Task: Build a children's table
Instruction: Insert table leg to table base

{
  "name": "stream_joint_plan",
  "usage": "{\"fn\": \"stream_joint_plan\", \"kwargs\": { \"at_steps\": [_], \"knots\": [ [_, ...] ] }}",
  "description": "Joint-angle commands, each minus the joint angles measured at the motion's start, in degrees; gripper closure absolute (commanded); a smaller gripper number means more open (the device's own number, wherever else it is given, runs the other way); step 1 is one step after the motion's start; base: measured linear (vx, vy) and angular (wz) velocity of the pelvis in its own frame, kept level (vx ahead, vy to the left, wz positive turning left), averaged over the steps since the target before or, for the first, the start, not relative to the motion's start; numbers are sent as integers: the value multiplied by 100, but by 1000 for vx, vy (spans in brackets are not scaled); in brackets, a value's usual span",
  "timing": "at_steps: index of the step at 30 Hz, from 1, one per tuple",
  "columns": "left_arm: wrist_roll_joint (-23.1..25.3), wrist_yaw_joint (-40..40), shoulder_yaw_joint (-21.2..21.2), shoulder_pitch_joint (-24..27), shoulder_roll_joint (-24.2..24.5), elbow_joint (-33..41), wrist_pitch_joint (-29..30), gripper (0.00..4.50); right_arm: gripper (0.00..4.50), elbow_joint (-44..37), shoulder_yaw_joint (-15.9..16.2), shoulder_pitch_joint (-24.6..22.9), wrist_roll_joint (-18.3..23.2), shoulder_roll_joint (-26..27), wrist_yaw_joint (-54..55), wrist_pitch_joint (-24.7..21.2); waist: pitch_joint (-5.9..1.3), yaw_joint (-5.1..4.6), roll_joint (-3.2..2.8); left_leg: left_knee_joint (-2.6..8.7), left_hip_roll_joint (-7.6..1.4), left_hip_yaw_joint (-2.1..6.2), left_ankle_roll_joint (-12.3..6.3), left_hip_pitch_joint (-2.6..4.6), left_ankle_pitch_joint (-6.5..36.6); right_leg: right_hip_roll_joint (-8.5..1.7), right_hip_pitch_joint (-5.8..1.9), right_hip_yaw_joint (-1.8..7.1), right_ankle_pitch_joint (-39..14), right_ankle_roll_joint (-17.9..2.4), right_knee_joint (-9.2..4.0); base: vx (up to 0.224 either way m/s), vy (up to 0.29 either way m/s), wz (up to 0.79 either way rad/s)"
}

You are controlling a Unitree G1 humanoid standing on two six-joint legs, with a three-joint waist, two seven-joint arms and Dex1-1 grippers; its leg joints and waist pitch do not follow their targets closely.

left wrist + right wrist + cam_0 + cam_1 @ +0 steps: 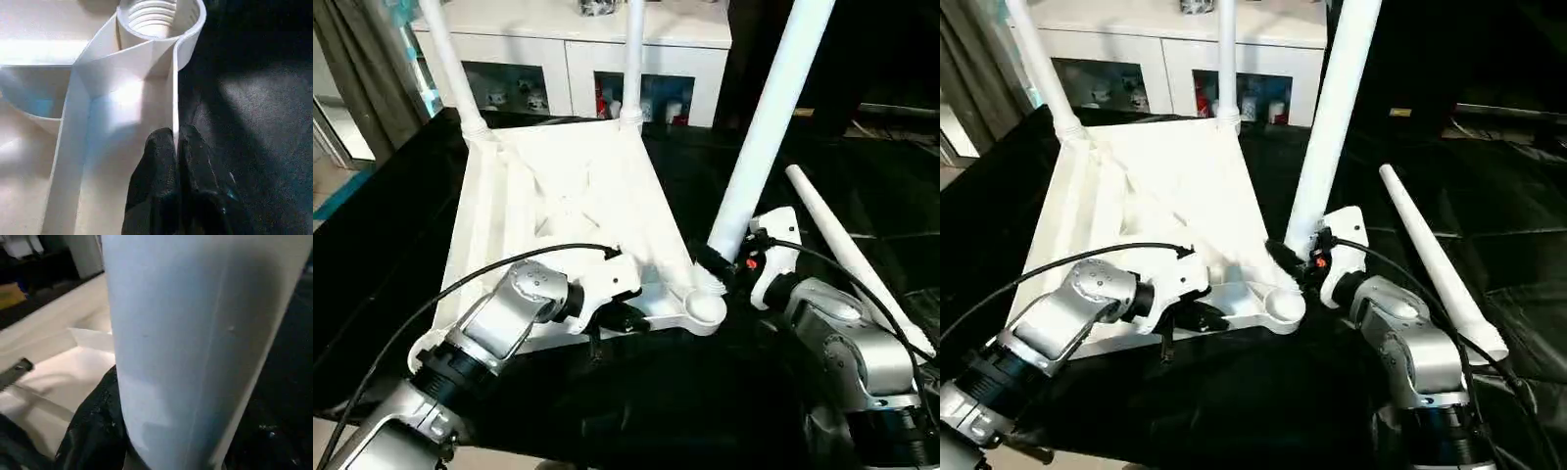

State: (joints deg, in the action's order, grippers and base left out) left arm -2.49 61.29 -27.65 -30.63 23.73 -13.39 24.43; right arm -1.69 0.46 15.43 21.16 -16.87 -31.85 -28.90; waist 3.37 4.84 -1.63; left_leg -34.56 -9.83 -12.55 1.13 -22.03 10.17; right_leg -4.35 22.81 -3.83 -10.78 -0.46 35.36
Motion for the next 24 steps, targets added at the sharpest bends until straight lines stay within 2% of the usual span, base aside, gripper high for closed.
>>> {"fn": "stream_joint_plan", "kwargs": {
  "at_steps": [1, 5, 7, 8, 11, 16, 18, 19, 24],
  "knots": [
    [94, 56, 78, -133, 34, -265, -184, 450, 256, -140, -37, 70, 169, -98, -194, -150, -387, -21, 19, 414, -348, 263, 91, 175, 1401, -454, -206, 315, -1811, -913, -534, 0, 0, 0],
    [-108, 166, 302, -288, -115, -714, -683, 450, 256, -169, -11, 169, 513, -225, -632, -537, -390, -18, 51, 409, -348, 264, 51, 163, 1377, -460, -210, 310, -1901, -890, -549, 0, 0, 0],
    [-160, 205, 360, -346, -156, -847, -820, 450, 256, -139, 67, 190, 480, -306, -741, -579, -394, -6, 54, 401, -351, 263, 47, 153, 1317, -479, -215, 313, -1911, -878, -546, 0, 0, 0],
    [-211, 245, 436, -470, -220, -1112, -1053, 450, 256, 35, 210, 256, 294, -400, -807, -526, -390, -7, 69, 398, -342, 254, 58, 161, 1330, -468, -198, 308, -1974, -859, -564, 0, 0, 0],
    [-217, 269, 457, -572, -261, -1322, -1165, 450, 256, 260, 236, 358, 177, -382, -751, -459, -400, -7, 69, 392, -344, 259, 83, 156, 1293, -491, -202, 310, -1967, -900, -542, 0, 0, 0],
    [-152, 445, 478, -777, -342, -1890, -1547, 450, 256, 826, 354, 657, -80, -309, -681, -232, -416, 0, 79, 377, -341, 245, 0, 139, 1076, -479, -205, 308, -1595, -1011, -511, 0, 0, 0],
    [-127, 475, 487, -811, -346, -1991, -1613, 450, 256, 913, 379, 705, -101, -291, -695, -218, -434, 1, 77, 365, -342, 238, -20, 142, 1007, -479, -218, 306, -1430, -1055, -484, 0, 0, 0],
    [-119, 492, 500, -840, -348, -2070, -1666, 450, 256, 953, 421, 732, -130, -299, -710, -215, -434, -3, 94, 367, -351, 236, -40, 139, 979, -481, -223, 308, -1357, -1088, -472, 0, 0, 0],
    [-122, 558, 531, -904, -351, -2216, -1780, 450, 256, 1111, 433, 800, -110, -242, -735, -198, -440, 13, 83, 364, -363, 233, -105, 135, 887, -484, -227, 304, -1161, -1155, -441, 0, 0, 0]
  ]
}}
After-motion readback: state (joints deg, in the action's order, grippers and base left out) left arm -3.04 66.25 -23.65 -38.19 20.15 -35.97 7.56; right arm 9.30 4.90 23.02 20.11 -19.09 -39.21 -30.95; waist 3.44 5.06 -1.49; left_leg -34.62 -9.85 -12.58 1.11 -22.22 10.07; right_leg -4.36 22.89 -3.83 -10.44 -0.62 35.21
